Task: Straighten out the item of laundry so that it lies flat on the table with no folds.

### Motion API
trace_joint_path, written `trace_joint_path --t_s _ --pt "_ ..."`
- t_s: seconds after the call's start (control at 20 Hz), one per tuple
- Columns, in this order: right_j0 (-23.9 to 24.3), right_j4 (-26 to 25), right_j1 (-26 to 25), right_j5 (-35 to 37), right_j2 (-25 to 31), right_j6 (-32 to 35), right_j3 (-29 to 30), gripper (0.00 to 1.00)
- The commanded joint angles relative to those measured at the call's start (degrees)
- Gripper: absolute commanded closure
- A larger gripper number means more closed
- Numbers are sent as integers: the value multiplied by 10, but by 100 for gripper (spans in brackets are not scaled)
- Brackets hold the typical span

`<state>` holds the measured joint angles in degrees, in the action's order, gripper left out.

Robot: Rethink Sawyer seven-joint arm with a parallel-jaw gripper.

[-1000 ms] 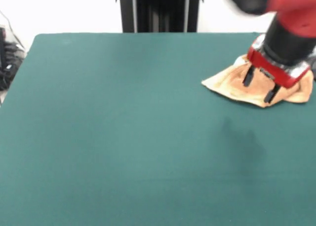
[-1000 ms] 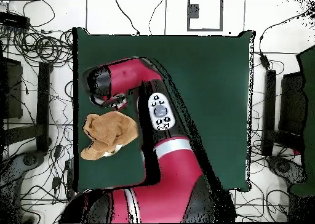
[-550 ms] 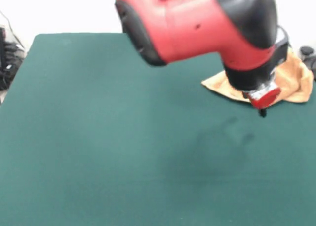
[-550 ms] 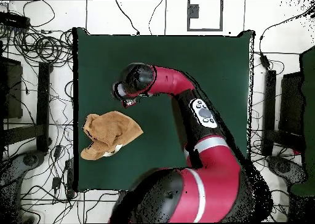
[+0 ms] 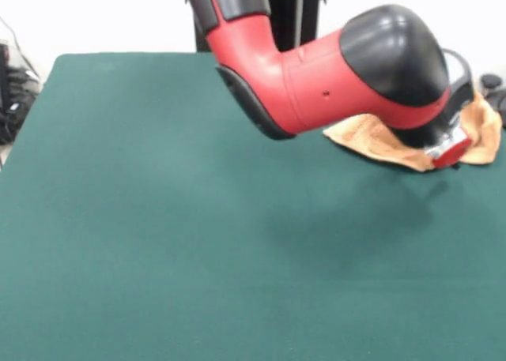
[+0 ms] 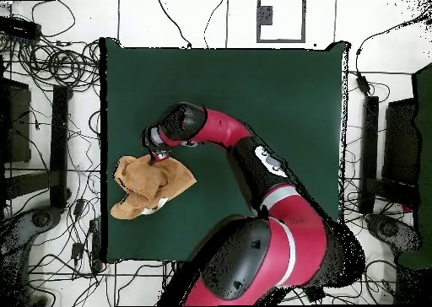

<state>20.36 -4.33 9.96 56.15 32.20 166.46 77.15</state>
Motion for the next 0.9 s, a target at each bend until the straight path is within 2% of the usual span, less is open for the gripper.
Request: trace_joint_path --t_s 0.05,0.45,0.55,0.75,0.8,0.9 --pt "10 64 -11 -43 110 -72 90 0" --pt "16 74 5 -50 131 -47 117 0" --pt "0 50 20 -37 110 -45 104 0" --pt "-68 -54 65 17 15 -53 36 0" --pt "-91 -99 77 37 -17 -62 10 0" --pt "-111 -148 90 49 -43 -73 -6 0"
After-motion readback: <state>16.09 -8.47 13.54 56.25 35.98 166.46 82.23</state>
